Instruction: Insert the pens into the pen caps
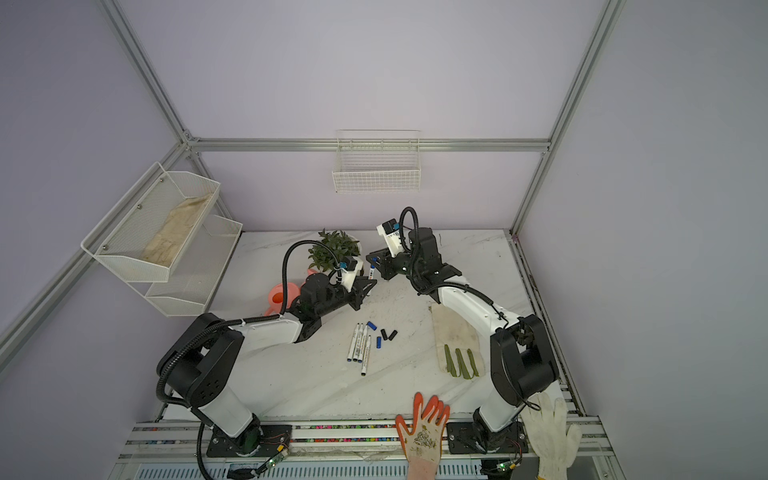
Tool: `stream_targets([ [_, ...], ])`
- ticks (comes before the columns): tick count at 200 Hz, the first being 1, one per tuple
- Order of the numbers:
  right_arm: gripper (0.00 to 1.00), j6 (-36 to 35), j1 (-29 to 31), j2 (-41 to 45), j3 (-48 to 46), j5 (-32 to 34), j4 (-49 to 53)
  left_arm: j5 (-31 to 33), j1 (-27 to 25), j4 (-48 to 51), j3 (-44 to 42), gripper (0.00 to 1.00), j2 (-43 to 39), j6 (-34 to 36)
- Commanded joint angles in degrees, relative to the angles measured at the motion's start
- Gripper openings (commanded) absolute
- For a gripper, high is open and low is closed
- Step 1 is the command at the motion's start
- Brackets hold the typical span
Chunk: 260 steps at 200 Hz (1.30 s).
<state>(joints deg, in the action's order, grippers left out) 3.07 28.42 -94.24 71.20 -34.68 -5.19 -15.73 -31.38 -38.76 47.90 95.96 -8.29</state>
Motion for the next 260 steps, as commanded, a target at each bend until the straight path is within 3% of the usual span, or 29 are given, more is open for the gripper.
stream_targets([
  [1,0.00,-0.9,4.2,-4.1,-5.1,-8.9,25.0,20.6,4.0,-25.0,16.0,0.00,-2.6,-4.5],
  [58,0.00,1.0,2.8,-6.9,-3.0,-1.0,27.6,26.3,4.0,-27.8,18.0,0.00,-1.7,-0.5],
  [105,0.00,2.4,-0.5,-7.9,-2.2,-5.4,27.6,26.7,3.3,-29.4,19.6,0.00,-0.5,1.7],
  [126,0.00,0.5,-0.5,-9.5,-1.3,-4.2,30.2,23.4,3.6,-30.7,20.4,0.00,0.7,-3.6],
  [160,0.00,0.9,-0.4,-9.4,-2.0,-3.9,30.0,16.4,5.6,-36.1,23.8,0.00,3.9,-19.5],
  [192,0.00,0.2,-0.4,-8.4,-2.5,-3.5,30.6,16.5,7.8,-36.8,27.0,0.00,4.8,-22.5],
  [221,0.00,0.4,-0.5,-8.3,-3.2,-3.1,30.8,17.5,9.6,-36.7,28.4,0.00,4.5,-22.1],
  [260,0.00,1.0,-0.4,-8.9,-3.3,-2.6,31.4,18.5,10.3,-35.7,29.7,0.00,2.6,-14.4],
])
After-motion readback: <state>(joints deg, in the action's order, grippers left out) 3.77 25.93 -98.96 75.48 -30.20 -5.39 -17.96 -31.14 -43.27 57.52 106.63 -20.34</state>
